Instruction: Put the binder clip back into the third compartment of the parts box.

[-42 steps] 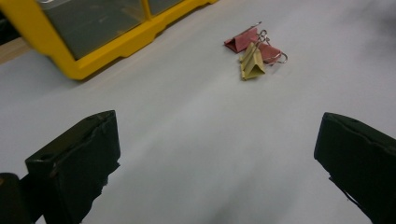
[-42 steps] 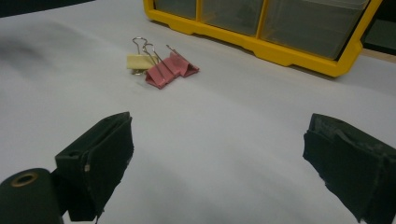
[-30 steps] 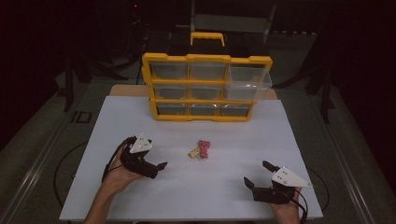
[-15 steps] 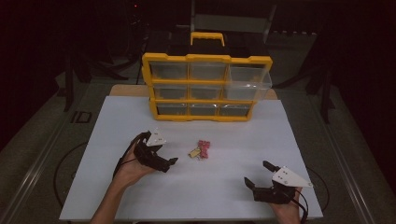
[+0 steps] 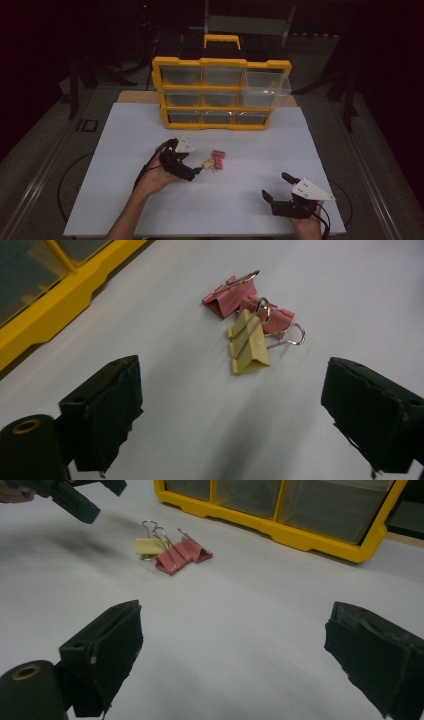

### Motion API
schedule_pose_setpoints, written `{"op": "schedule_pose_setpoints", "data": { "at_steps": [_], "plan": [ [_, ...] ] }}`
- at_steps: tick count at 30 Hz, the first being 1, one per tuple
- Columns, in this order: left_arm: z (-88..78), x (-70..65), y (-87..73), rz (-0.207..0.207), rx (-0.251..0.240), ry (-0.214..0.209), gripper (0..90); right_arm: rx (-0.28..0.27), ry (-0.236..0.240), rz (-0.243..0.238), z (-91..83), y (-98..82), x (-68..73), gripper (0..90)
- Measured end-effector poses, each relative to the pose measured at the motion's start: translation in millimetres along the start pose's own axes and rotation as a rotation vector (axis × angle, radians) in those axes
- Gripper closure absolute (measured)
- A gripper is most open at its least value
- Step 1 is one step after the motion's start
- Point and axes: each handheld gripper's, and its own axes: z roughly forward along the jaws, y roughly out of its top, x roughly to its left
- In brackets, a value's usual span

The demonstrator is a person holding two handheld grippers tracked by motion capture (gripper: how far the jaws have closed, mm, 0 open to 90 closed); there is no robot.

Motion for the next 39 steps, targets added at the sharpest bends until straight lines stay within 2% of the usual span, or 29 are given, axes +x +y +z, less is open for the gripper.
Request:
{"op": "schedule_pose_setpoints", "data": {
  "at_steps": [9, 16, 25, 27, 30, 32, 34, 39],
  "plan": [
    [19.4, -6.6, 10.4, 0.005, 0.018, -0.014, 20.9, 0.0, 0.003, -0.001, -0.1, -0.2, -0.6, 8.1],
    [33.1, -12.0, 15.4, 0.023, 0.027, -0.041, 44.0, 0.002, 0.005, 0.001, -1.1, -0.5, -1.6, 8.2],
    [43.7, -13.9, 17.9, 0.032, 0.045, -0.03, 71.7, 0.004, 0.008, -0.002, -1.2, -0.8, -2.4, 8.3],
    [44.1, -15.2, 17.9, 0.044, 0.038, -0.026, 75.9, 0.004, 0.008, -0.003, -1.2, -0.7, -2.4, 8.3],
    [40.7, -15.2, 18.3, 0.056, 0.028, 0.008, 84.3, 0.002, 0.009, 0.0, -1.8, -0.7, -2.6, 8.3],
    [37.0, -13.2, 18.4, 0.055, 0.021, 0.002, 89.0, 0.001, 0.008, 0.004, -2.0, -0.9, -3.3, 8.3],
    [33.3, -12.0, 17.8, 0.069, 0.033, 0.015, 89.5, 0.0, 0.008, 0.005, -2.3, -0.8, -3.5, 8.3],
    [21.1, -7.1, 15.8, 0.067, 0.021, 0.023, 89.8, -0.017, 0.012, 0.016, -2.3, -0.6, -4.7, 8.2]
  ]
}}
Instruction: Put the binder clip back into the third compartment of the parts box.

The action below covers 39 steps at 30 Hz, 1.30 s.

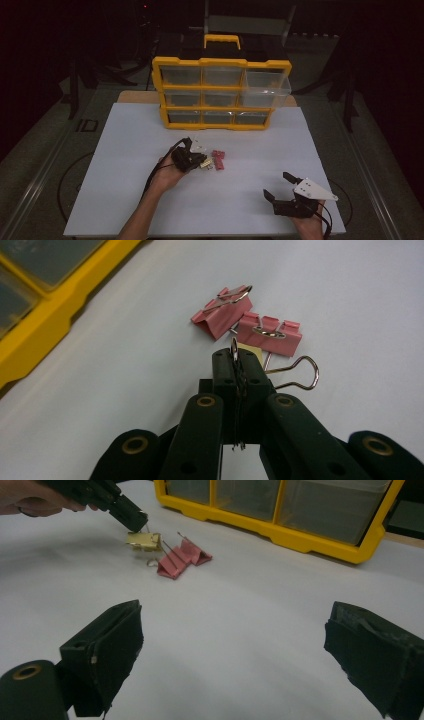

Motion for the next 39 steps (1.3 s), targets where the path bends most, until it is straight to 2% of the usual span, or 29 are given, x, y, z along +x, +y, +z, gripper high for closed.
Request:
{"op": "schedule_pose_setpoints", "data": {
  "at_steps": [11, 19, 24, 32, 39],
  "plan": [
    [-33.4, 14.2, -1.4, -0.03, -0.067, 0.032, 89.9, -0.044, 0.017, 0.019, -1.1, 0.9, -2.0, 8.1],
    [-56.9, 24.4, 7.2, -0.058, -0.131, 0.034, 89.8, -0.082, 0.015, 0.015, -0.3, 3.1, -0.1, 7.7],
    [-68.5, 28.8, 17.3, -0.061, -0.157, 0.033, 89.8, -0.091, 0.014, 0.022, 0.0, 3.9, -0.6, 7.7],
    [-87.6, 36.4, 39.7, -0.037, -0.182, 0.03, 89.8, -0.089, 0.008, 0.024, -0.8, 3.7, -1.7, 7.7],
    [-103.2, 45.2, 60.1, -0.035, -0.222, 0.02, 89.8, -0.093, 0.005, 0.021, -0.9, 3.9, -1.1, 7.7]
  ]
}}
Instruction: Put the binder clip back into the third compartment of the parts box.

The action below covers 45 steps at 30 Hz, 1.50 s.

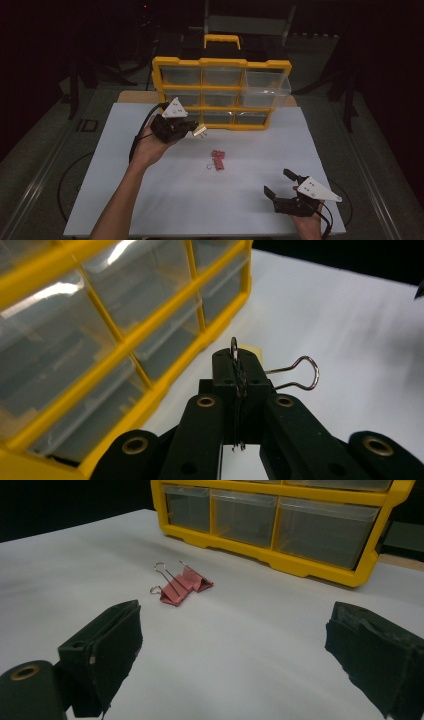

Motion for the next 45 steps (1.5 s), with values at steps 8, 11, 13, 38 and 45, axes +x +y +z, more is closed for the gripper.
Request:
{"op": "schedule_pose_setpoints", "data": {
  "at_steps": [8, 11, 13, 38, 45],
  "plan": [
    [-8.5, 7.8, 32.8, 0.014, -0.036, -0.018, 89.8, 0.0, 0.003, 0.005, 0.0, 0.1, 0.6, 7.7],
    [-11.3, 9.8, 47.4, 0.026, -0.048, -0.021, 89.7, 0.003, 0.002, 0.004, 0.0, 0.0, 0.6, 7.7],
    [-13.4, 10.1, 57.7, 0.032, -0.057, -0.023, 89.8, 0.001, 0.002, 0.004, -0.1, 0.0, 0.4, 7.8],
    [-4.9, 16.5, 152.5, 0.075, -0.098, -0.041, 89.7, -0.003, -0.005, 0.004, -1.7, 0.2, -0.4, 7.8],
    [6.4, 8.6, 173.5, 0.078, -0.122, -0.057, 89.7, -0.007, -0.005, 0.004, -1.7, -0.4, -0.4, 7.8]
  ]
}}
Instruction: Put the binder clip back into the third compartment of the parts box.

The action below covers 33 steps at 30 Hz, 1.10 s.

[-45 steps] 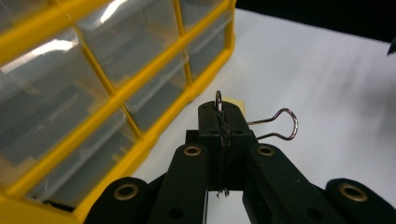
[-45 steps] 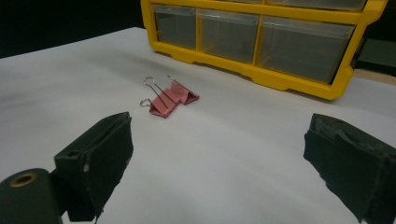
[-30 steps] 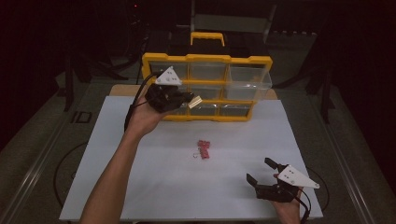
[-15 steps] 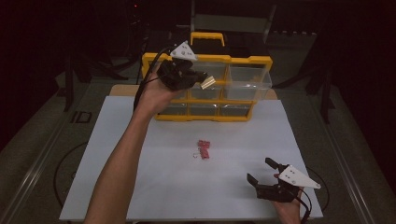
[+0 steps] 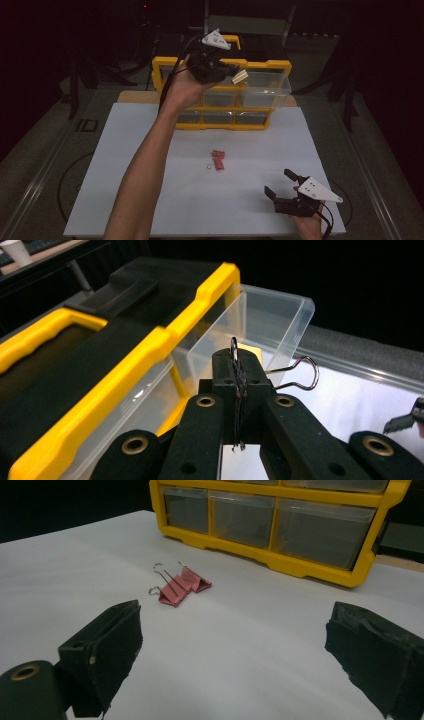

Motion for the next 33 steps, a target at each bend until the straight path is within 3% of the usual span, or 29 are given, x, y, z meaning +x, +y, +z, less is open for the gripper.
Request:
{"op": "schedule_pose_setpoints", "data": {
  "at_steps": [9, 12, 15, 17, 19, 22, 26, 33],
  "plan": [
    [19.6, -10.6, 14.3, 0.006, -0.02, -0.014, 89.7, -0.005, -0.009, 0.004, -2.7, 0.4, -1.7, 7.8],
    [27.7, -12.8, 15.0, 0.01, -0.006, -0.015, 89.6, -0.004, -0.005, 0.008, -3.0, 0.7, -1.5, 7.8],
    [33.9, -12.6, 12.4, -0.017, -0.013, -0.018, 87.6, -0.002, -0.008, 0.004, -4.0, 1.2, -1.3, 7.8],
    [36.2, -11.8, 9.2, -0.045, -0.008, -0.005, 59.5, -0.003, -0.01, 0.004, -4.5, 1.2, -1.5, 7.8],
    [36.2, -10.9, 4.7, -0.056, 0.003, 0.052, 35.4, -0.003, -0.011, 0.004, -5.2, 0.9, -2.0, 7.8],
    [32.4, -4.5, -4.7, -0.096, 0.009, 0.079, 15.5, -0.003, -0.014, 0.005, -5.9, 0.8, -2.5, 7.8],
    [28.1, 1.2, -20.5, -0.124, 0.031, 0.096, 10.1, -0.001, -0.014, 0.002, -5.3, 0.9, -1.7, 7.8],
    [22.6, 1.3, -55.2, -0.146, 0.071, 0.105, 9.2, 0.004, -0.014, -0.008, -4.4, 1.0, -0.2, 7.8]
  ]
}}
